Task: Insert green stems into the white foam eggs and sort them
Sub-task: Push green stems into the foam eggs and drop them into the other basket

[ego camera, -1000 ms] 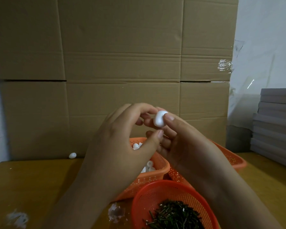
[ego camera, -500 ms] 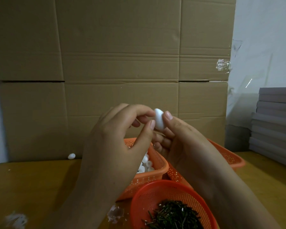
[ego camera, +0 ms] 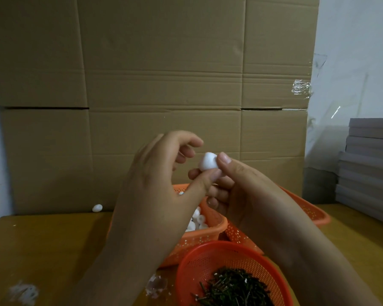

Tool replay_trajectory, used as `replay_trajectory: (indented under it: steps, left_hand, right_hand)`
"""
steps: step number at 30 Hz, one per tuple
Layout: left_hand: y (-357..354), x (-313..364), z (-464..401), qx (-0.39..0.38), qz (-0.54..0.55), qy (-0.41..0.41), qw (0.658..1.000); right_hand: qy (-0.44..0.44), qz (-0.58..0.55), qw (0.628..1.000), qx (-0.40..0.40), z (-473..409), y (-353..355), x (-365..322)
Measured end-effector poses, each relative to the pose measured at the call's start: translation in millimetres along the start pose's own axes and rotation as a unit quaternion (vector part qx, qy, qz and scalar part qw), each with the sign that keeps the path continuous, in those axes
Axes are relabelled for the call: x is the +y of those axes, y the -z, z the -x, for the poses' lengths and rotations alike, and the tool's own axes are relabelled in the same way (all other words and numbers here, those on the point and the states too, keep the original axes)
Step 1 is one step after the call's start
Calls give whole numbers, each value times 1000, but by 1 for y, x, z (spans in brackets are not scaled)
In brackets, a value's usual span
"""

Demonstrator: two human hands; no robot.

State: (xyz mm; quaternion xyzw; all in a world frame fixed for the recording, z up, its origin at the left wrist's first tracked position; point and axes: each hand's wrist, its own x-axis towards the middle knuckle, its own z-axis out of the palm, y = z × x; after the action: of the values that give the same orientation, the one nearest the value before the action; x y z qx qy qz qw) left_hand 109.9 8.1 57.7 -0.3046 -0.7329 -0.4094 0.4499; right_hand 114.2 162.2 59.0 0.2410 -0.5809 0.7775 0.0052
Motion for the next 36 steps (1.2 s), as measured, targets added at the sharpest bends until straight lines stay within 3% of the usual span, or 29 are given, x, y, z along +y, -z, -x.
replay_trajectory:
  steps: [5, 12, 23, 32, 36]
  left_hand:
    - [3, 0, -2, 15, 8, -6, 1000]
    - [-2, 5, 1, -69, -11, 6, 998]
    - [3, 0, -3, 17, 21, 4, 1000]
    - [1, 6, 1, -82, -19, -3, 996]
    - [-1, 6, 1, -85, -39, -9, 996]
  right_hand:
    - [-6, -16, 1000, 6, -1, 2, 0]
    - [20, 0, 999, -40, -2, 2, 3]
    - [5, -25, 1000, -4, -3, 5, 1]
    - [27, -22, 998, -51, 0, 3, -1]
    - [17, -24, 998, -58, 0, 0, 0]
